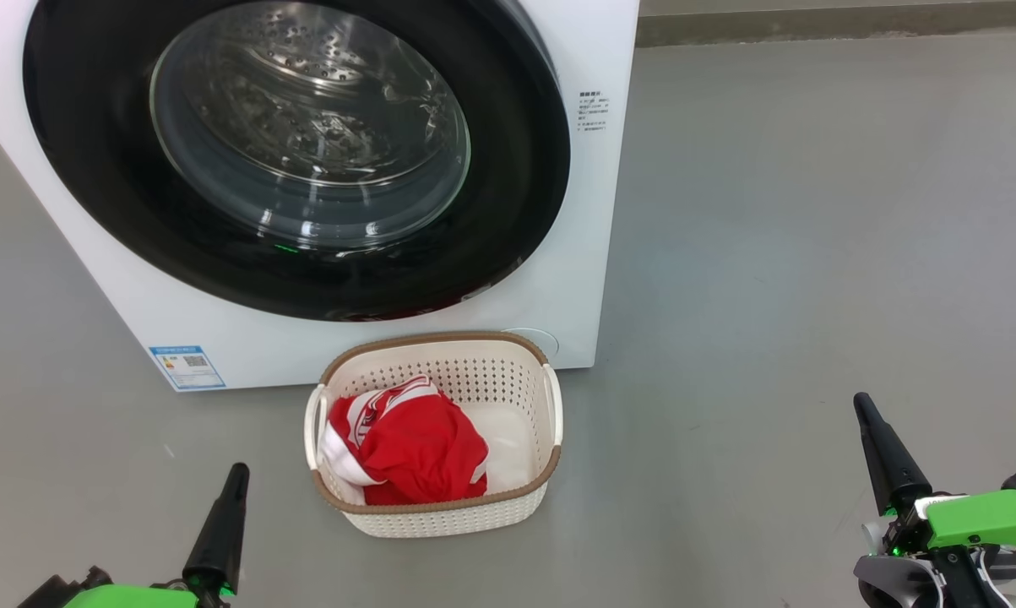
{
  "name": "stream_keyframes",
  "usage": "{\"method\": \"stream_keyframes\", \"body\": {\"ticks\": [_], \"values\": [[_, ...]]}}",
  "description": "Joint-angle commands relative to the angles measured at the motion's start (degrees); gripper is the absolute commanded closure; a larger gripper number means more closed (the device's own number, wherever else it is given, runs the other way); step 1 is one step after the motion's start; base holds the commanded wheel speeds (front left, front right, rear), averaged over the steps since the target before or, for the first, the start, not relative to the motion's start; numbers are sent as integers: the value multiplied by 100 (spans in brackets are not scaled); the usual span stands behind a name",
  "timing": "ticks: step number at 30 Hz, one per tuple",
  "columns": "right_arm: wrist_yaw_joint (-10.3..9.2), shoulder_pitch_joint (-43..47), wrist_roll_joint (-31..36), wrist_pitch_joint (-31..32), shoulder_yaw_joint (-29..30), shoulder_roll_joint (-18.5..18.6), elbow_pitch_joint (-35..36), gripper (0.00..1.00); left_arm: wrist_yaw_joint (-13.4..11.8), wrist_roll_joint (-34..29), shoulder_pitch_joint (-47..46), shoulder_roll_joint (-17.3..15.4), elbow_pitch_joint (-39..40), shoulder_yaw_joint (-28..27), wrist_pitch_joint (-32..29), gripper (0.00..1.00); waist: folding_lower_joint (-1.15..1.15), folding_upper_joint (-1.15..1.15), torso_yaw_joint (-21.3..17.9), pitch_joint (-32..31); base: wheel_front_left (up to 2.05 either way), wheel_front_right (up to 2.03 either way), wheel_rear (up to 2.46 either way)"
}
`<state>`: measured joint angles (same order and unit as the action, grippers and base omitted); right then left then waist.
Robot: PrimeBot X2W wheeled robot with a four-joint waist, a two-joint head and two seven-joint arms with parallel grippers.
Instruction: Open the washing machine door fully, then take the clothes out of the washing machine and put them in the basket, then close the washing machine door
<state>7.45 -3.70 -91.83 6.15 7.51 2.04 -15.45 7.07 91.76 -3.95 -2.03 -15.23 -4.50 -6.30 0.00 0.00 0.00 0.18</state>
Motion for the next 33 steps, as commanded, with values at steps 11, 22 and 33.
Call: {"method": "stream_keyframes", "body": {"ticks": [11, 22, 33], "values": [[3, -248, -34, 33, -100, 84, 143, 100, 42, 40, -224, -85, 118, -203, -19, 100, 0, 0, 0, 0, 0, 0, 0], [3, -248, -34, 33, -100, 84, 143, 100, 42, 40, -224, -85, 118, -203, -19, 100, 0, 0, 0, 0, 0, 0, 0], [3, -248, -34, 33, -100, 84, 143, 100, 42, 40, -224, -85, 118, -202, -19, 100, 0, 0, 0, 0, 0, 0, 0]]}}
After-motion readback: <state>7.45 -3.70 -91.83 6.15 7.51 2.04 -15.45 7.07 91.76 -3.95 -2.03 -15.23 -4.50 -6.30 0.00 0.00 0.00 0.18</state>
